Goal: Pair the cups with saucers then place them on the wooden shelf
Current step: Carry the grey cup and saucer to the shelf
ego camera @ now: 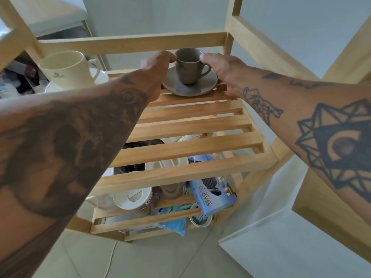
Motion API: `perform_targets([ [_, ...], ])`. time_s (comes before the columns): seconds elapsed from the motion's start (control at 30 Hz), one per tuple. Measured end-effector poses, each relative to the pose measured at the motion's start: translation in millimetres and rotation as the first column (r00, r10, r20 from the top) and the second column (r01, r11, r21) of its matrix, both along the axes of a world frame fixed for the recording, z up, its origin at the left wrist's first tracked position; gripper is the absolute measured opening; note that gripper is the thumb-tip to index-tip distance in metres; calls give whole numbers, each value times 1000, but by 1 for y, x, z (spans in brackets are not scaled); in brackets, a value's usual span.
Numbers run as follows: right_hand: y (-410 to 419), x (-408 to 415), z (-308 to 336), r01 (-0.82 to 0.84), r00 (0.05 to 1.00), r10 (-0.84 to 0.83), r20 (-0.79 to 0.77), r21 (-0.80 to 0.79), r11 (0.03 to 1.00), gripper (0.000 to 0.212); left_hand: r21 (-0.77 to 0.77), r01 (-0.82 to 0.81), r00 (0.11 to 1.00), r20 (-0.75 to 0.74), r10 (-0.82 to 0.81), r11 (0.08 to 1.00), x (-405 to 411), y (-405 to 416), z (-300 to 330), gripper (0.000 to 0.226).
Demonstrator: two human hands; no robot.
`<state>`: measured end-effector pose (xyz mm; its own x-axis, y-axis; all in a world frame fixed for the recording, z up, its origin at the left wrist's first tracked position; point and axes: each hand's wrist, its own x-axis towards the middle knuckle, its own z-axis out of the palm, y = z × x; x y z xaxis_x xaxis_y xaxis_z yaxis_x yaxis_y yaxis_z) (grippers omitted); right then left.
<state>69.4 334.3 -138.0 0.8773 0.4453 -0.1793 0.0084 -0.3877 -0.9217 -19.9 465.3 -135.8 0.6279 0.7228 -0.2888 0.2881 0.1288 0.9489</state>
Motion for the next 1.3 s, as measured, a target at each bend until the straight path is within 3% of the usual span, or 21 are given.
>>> perform_targets([
  [0.13,-3,-3,5,-25,1000,24,-16,-44,999,52,-20,-33,999,-14,33,999,-8,-1,2,15],
  [0.33,-16,-18,21,-44,998,39,-50,-100,994,63,3,-11,1000,-29,11,1000,-29,-9,18,45],
  [0.77,-125,-125,120,-188,981,189,34,-33,982,53,-53,-33,998,59,36,998,-145,-116,97,45],
  [0.97,-262,-172,196,-59,993,63,-102,37,998,56,-87,25,998,52,-20,996,-189,-220,151,46],
  [1.13,-387,-185,230,84,991,-71,-114,111,990,53,-102,172,985,23,-170,980,-171,-347,179,22],
  [1.3,-523,-180,216,435,900,-431,-67,53,899,44,-68,455,887,-47,-459,888,-140,-449,171,30],
])
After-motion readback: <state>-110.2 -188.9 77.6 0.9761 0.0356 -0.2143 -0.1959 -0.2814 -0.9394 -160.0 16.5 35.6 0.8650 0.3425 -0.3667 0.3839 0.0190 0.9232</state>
